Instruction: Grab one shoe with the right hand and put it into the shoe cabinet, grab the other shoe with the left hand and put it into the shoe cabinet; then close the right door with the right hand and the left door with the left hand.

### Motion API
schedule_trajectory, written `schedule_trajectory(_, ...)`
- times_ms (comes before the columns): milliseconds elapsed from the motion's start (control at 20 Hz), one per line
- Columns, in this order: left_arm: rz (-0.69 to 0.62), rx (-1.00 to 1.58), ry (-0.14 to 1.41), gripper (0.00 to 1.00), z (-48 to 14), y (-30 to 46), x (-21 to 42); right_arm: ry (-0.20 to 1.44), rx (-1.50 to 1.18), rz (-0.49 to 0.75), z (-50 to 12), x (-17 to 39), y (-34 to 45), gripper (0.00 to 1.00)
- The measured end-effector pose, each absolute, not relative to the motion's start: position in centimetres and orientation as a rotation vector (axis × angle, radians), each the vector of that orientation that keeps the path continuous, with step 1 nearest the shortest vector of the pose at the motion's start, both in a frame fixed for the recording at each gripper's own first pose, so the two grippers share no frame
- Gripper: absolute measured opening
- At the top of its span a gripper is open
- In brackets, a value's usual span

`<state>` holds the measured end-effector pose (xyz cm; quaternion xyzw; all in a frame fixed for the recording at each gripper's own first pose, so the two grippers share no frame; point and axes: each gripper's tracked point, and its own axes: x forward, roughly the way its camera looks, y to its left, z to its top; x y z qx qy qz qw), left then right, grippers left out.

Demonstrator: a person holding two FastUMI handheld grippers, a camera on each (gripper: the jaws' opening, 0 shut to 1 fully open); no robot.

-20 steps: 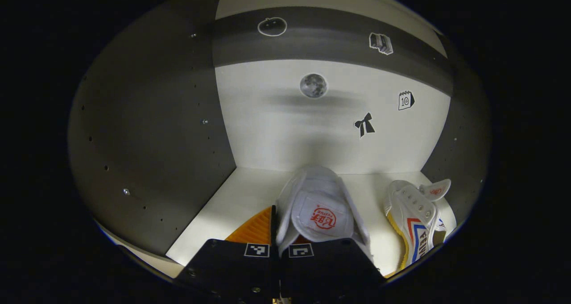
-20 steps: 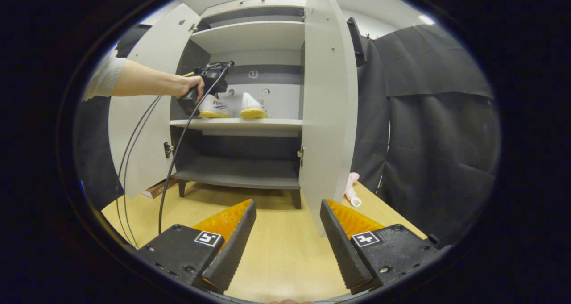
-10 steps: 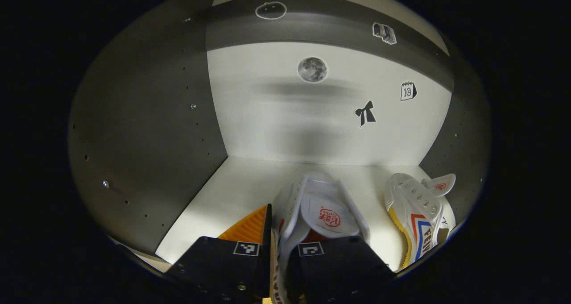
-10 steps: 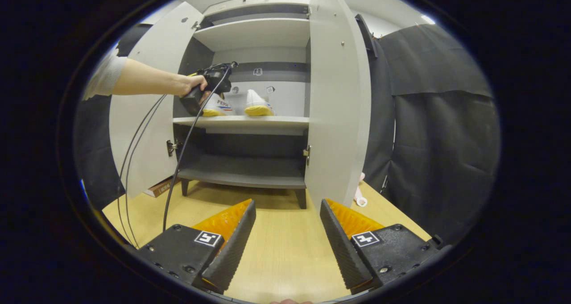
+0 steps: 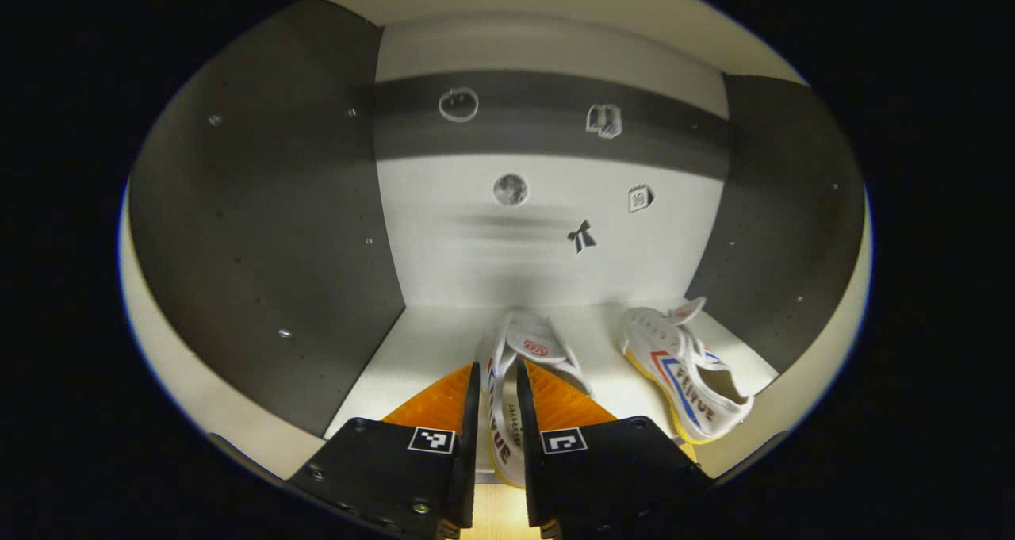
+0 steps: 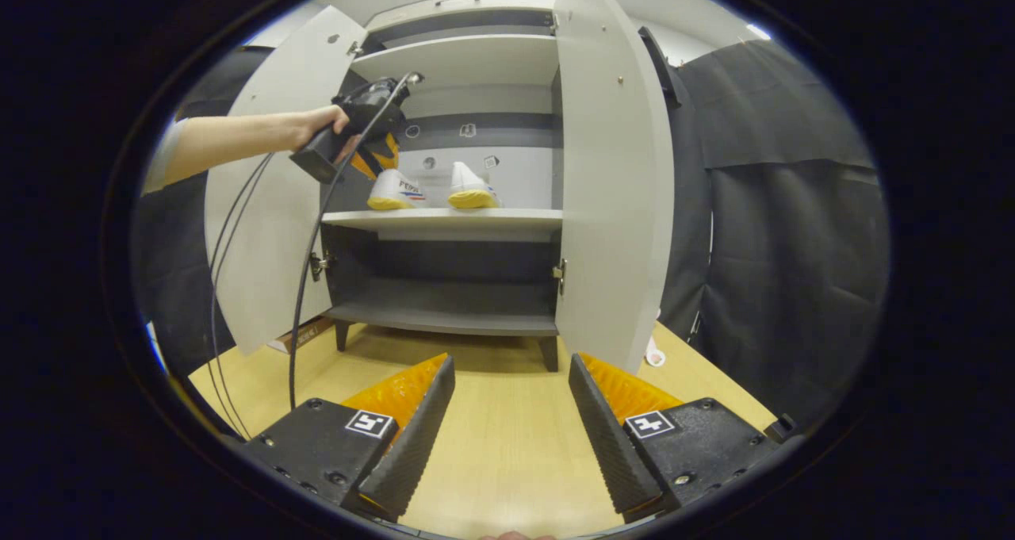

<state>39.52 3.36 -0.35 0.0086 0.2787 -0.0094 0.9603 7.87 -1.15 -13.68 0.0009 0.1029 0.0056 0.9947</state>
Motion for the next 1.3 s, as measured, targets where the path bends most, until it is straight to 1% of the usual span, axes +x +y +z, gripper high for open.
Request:
schedule_trajectory(150,-0.079,-0.003,0.457,0.25,3.6,2.2,34.4,0.198,0.003,0.025,-13.4,7.4,-1.0,0.92)
schedule_trajectory(250,-0.090,0.009,0.390,0.25,5.2,2.3,31.0,0.191,0.001,0.036,-13.2,7.0,-0.7,0.92)
schedule_trajectory(450,-0.085,-0.002,0.277,0.25,6.7,2.2,24.0,0.183,-0.011,0.058,-12.9,6.1,-0.3,0.92)
schedule_trajectory(550,-0.058,-0.001,0.232,0.25,6.7,2.7,20.6,0.181,-0.010,0.068,-12.9,5.5,0.0,0.92)
schedule_trajectory(850,0.051,0.016,0.125,0.24,1.9,3.3,11.4,0.164,-0.001,0.085,-12.2,4.3,0.6,0.92)
schedule_trajectory(1000,0.090,0.065,0.059,0.24,-0.3,3.4,7.5,0.159,0.011,0.090,-11.9,3.8,0.7,0.92)
schedule_trajectory(1150,0.076,0.098,0.048,0.25,-2.6,1.8,4.2,0.162,0.008,0.088,-11.9,3.4,0.6,0.92)
schedule_trajectory(1200,0.053,0.105,0.049,0.28,-3.1,1.0,3.7,0.162,0.006,0.087,-11.9,3.2,0.6,0.92)
schedule_trajectory(1250,0.028,0.103,0.061,0.33,-3.9,0.2,2.9,0.162,0.007,0.088,-11.8,3.1,0.7,0.92)
schedule_trajectory(1300,0.015,0.090,0.070,0.33,-4.4,-0.2,2.4,0.163,0.006,0.090,-11.7,2.9,0.7,0.92)
